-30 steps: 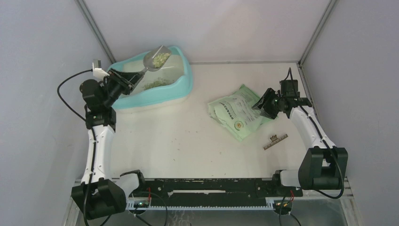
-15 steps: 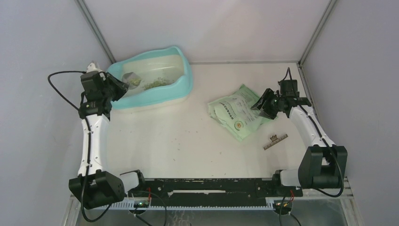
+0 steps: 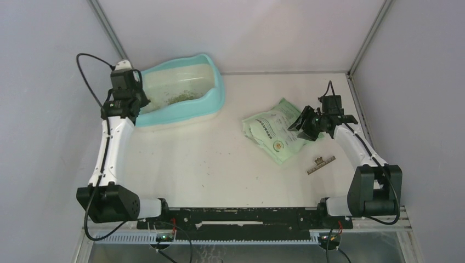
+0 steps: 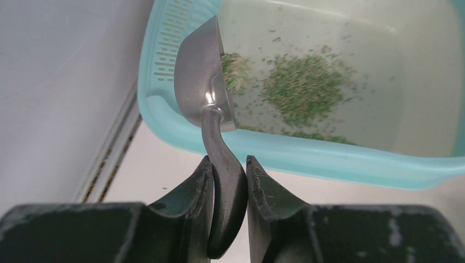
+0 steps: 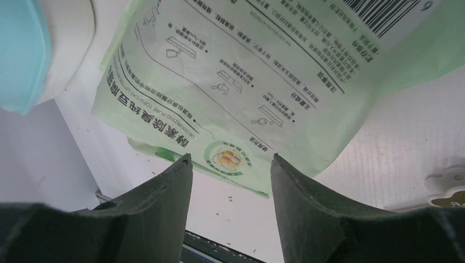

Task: Fill the litter box with clean litter
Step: Pour the cat litter into the litter box.

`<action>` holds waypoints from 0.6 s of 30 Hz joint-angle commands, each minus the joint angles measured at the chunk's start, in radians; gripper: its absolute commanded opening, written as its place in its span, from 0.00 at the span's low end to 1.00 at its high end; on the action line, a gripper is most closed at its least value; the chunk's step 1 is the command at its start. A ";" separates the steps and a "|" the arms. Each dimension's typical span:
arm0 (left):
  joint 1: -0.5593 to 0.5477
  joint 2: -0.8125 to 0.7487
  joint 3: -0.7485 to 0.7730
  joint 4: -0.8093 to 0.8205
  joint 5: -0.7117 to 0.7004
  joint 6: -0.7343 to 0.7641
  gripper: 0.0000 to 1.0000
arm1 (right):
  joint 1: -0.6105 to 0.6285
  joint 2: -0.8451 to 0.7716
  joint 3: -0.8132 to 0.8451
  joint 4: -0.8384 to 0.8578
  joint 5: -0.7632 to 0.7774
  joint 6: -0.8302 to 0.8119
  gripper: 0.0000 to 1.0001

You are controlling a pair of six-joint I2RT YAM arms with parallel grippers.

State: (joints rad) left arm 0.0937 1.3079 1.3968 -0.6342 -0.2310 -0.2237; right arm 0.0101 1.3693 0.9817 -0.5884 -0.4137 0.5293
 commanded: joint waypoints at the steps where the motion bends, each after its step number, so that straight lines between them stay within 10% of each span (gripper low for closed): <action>1: -0.083 0.030 0.076 0.026 -0.236 0.171 0.14 | 0.011 -0.015 -0.005 0.039 -0.011 -0.012 0.62; 18: -0.373 0.083 0.099 0.076 -0.508 0.363 0.13 | 0.003 -0.035 -0.005 0.023 -0.021 -0.018 0.62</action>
State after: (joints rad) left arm -0.2302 1.4315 1.4349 -0.6353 -0.6655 0.0864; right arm 0.0147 1.3705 0.9703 -0.5873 -0.4286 0.5282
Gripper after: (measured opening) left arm 0.276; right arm 0.622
